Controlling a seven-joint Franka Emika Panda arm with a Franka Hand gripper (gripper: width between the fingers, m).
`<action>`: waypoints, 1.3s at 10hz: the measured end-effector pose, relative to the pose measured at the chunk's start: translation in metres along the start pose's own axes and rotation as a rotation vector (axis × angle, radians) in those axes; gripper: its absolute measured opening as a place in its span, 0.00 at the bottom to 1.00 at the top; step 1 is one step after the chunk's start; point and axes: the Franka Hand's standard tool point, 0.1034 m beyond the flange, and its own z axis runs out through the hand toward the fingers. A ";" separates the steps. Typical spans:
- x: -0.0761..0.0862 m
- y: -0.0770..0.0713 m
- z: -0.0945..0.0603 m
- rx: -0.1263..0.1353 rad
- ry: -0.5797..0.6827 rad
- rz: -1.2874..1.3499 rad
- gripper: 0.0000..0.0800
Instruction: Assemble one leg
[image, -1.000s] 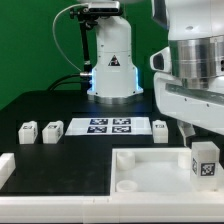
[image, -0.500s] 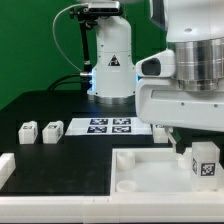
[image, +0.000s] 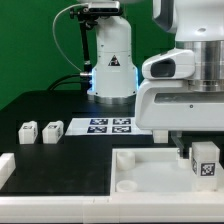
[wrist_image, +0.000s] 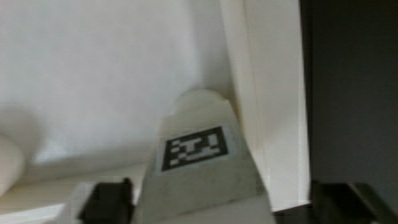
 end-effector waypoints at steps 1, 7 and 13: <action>0.000 0.001 0.000 0.000 -0.002 0.096 0.48; 0.002 0.004 0.000 0.043 -0.035 1.032 0.37; 0.005 0.002 -0.001 0.067 -0.066 1.784 0.37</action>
Offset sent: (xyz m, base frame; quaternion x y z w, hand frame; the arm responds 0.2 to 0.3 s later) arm 0.0000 0.0000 0.0000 0.0000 0.0000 0.2667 0.9638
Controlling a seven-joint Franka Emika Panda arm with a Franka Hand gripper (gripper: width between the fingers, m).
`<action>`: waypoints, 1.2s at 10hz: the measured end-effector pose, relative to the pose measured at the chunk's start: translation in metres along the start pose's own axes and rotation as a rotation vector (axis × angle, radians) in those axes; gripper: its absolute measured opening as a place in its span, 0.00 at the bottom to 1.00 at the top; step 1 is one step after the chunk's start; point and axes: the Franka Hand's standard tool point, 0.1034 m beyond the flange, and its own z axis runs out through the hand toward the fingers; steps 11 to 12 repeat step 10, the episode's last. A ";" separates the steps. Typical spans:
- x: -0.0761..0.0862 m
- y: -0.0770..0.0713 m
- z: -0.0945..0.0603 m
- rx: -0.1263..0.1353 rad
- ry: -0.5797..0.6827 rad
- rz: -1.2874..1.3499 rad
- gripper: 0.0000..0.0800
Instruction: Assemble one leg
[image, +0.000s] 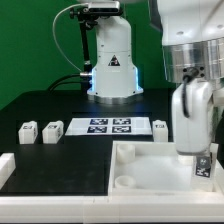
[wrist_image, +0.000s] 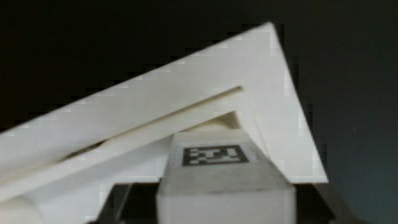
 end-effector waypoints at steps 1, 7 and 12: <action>0.001 0.002 0.000 -0.009 0.014 -0.017 0.37; -0.021 0.013 -0.017 0.007 -0.014 -0.101 0.80; -0.039 0.012 -0.041 0.036 -0.045 -0.124 0.81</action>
Offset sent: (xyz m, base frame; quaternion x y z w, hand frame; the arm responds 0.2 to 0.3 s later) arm 0.0000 0.0000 0.0000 0.0000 0.0000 0.0000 1.0000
